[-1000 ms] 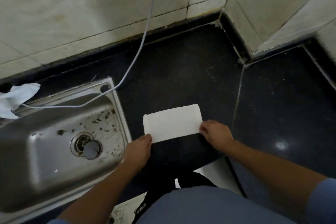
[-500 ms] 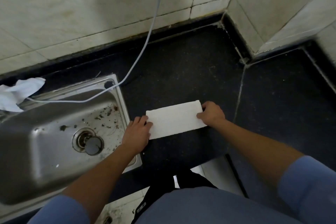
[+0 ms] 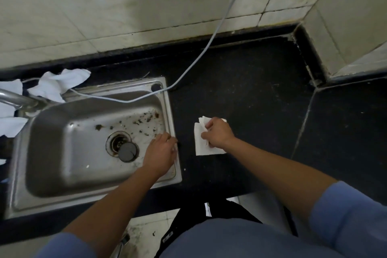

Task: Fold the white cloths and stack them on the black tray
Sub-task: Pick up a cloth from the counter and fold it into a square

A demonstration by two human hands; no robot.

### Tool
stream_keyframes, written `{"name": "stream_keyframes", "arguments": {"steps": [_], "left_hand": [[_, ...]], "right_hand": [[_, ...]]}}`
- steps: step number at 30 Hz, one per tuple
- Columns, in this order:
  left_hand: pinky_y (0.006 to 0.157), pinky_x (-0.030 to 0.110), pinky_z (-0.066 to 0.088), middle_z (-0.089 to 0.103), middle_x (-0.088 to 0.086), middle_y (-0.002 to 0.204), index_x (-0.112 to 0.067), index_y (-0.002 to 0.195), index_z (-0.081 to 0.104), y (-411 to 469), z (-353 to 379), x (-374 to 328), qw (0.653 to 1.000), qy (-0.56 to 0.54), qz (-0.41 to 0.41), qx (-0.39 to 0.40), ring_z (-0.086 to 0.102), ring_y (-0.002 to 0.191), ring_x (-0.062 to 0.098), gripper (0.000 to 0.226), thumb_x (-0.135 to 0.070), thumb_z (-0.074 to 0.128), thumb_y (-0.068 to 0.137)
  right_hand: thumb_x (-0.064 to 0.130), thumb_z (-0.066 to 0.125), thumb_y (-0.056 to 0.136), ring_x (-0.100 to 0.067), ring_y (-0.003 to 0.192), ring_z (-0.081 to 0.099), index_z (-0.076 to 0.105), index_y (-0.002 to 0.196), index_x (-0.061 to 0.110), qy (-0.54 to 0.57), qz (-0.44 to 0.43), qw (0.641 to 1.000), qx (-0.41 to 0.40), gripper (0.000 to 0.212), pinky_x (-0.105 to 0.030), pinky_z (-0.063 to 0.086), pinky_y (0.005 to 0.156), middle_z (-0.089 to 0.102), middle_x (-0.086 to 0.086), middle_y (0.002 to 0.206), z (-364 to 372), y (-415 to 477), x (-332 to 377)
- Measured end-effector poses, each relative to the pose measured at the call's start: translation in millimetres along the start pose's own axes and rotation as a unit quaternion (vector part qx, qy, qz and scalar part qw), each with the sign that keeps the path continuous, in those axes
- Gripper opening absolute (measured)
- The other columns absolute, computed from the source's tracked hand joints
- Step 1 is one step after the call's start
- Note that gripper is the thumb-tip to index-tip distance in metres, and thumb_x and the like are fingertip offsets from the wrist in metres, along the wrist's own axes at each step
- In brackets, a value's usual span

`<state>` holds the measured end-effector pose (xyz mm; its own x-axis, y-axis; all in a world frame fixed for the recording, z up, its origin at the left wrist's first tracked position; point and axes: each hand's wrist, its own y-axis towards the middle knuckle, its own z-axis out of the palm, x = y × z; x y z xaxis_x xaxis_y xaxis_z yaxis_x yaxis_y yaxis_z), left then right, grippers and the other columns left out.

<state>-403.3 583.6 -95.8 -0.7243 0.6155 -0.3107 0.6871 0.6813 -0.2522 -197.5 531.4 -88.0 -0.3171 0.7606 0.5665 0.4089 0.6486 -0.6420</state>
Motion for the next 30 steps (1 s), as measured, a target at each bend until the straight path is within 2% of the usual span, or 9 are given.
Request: {"name": "stream_keyframes", "arguments": {"steps": [4, 7, 9, 11, 15, 18, 23, 26, 30], "left_hand": [[0.083, 0.037, 0.046, 0.057, 0.007, 0.110, -0.014, 0.112, 0.063, -11, 2, 4, 1.000, 0.010, 0.000, 0.015, 0.053, 0.102, 0.025, 0.027, -0.019, 0.059, 0.086], [0.084, 0.037, 0.046, 0.057, 0.007, 0.111, -0.013, 0.113, 0.063, -8, 3, 2, 1.000, 0.004, 0.012, 0.016, 0.053, 0.104, 0.026, 0.027, -0.018, 0.057, 0.086], [0.084, 0.038, 0.049, 0.057, 0.009, 0.113, -0.010, 0.110, 0.065, 1, 4, -7, 0.999, 0.004, 0.036, 0.014, 0.054, 0.105, 0.027, 0.026, -0.016, 0.059, 0.085], [0.086, 0.041, 0.049, 0.054, 0.012, 0.122, -0.008, 0.111, 0.064, 15, 5, -21, 0.995, 0.038, 0.091, 0.014, 0.053, 0.110, 0.031, 0.028, -0.014, 0.061, 0.084], [0.104, 0.043, 0.035, 0.028, 0.016, 0.151, -0.011, 0.129, 0.050, 37, 13, -45, 0.970, 0.142, 0.170, 0.105, 0.029, 0.137, 0.032, 0.041, -0.014, 0.054, 0.089], [0.109, 0.042, 0.030, 0.019, 0.015, 0.155, -0.012, 0.133, 0.048, 41, 18, -46, 0.961, 0.174, 0.163, 0.142, 0.022, 0.141, 0.030, 0.041, -0.015, 0.052, 0.092], [0.106, 0.041, 0.031, 0.028, 0.013, 0.150, -0.015, 0.120, 0.060, 46, 17, -50, 0.964, 0.173, 0.165, 0.117, 0.026, 0.136, 0.029, 0.029, -0.025, 0.048, 0.095], [0.113, 0.044, 0.024, 0.013, 0.015, 0.157, -0.019, 0.121, 0.058, 50, 19, -54, 0.967, 0.172, 0.145, 0.117, 0.011, 0.144, 0.031, 0.029, -0.026, 0.051, 0.094], [0.116, 0.044, 0.021, 0.004, 0.016, 0.158, -0.020, 0.132, 0.044, 42, 21, -49, 0.962, 0.187, 0.145, 0.139, 0.005, 0.146, 0.033, 0.040, -0.021, 0.051, 0.093]], "right_hand": [[0.027, 0.074, 0.078, -0.026, 0.098, 0.063, 0.055, 0.115, 0.011, -0.078, 0.013, 0.997, 0.013, 0.045, -0.035, 0.052, 0.085, 0.063, -0.006, 0.111, 26, 6, -2], [0.038, 0.074, 0.078, -0.021, 0.099, 0.061, 0.059, 0.113, 0.016, -0.088, -0.013, 0.996, 0.022, 0.044, -0.030, 0.048, 0.082, 0.062, 0.000, 0.105, 20, 0, -6], [0.034, 0.065, 0.086, -0.020, 0.099, 0.061, 0.063, 0.111, 0.018, -0.146, -0.076, 0.986, -0.029, 0.029, -0.032, 0.048, 0.082, 0.066, 0.000, 0.104, 5, -5, -15], [0.025, 0.052, 0.094, -0.021, 0.109, 0.057, 0.061, 0.119, 0.017, -0.271, -0.177, 0.943, -0.073, 0.028, -0.034, 0.048, 0.086, 0.061, -0.003, 0.119, -9, -7, -28], [0.028, 0.042, 0.099, -0.020, 0.145, 0.019, 0.028, 0.149, 0.012, -0.435, -0.241, 0.868, 0.013, 0.054, -0.040, 0.035, 0.105, 0.015, -0.005, 0.160, -20, -5, -54], [0.038, 0.035, 0.100, -0.016, 0.149, -0.001, 0.010, 0.153, 0.012, -0.462, -0.204, 0.863, 0.010, 0.064, -0.043, 0.027, 0.110, -0.007, -0.002, 0.162, -25, -2, -70], [0.043, 0.032, 0.100, -0.020, 0.149, -0.005, 0.010, 0.153, 0.010, -0.483, -0.191, 0.854, -0.030, 0.066, -0.047, 0.021, 0.113, -0.007, -0.007, 0.162, -30, -6, -77], [0.042, 0.031, 0.101, -0.022, 0.149, -0.005, 0.013, 0.152, 0.010, -0.504, -0.224, 0.834, -0.016, 0.063, -0.047, 0.020, 0.114, -0.003, -0.007, 0.162, -28, -13, -87], [0.044, 0.029, 0.101, -0.023, 0.149, -0.003, 0.015, 0.153, 0.012, -0.501, -0.216, 0.838, -0.007, 0.062, -0.047, 0.019, 0.114, 0.003, -0.005, 0.162, -30, -20, -105]]}}
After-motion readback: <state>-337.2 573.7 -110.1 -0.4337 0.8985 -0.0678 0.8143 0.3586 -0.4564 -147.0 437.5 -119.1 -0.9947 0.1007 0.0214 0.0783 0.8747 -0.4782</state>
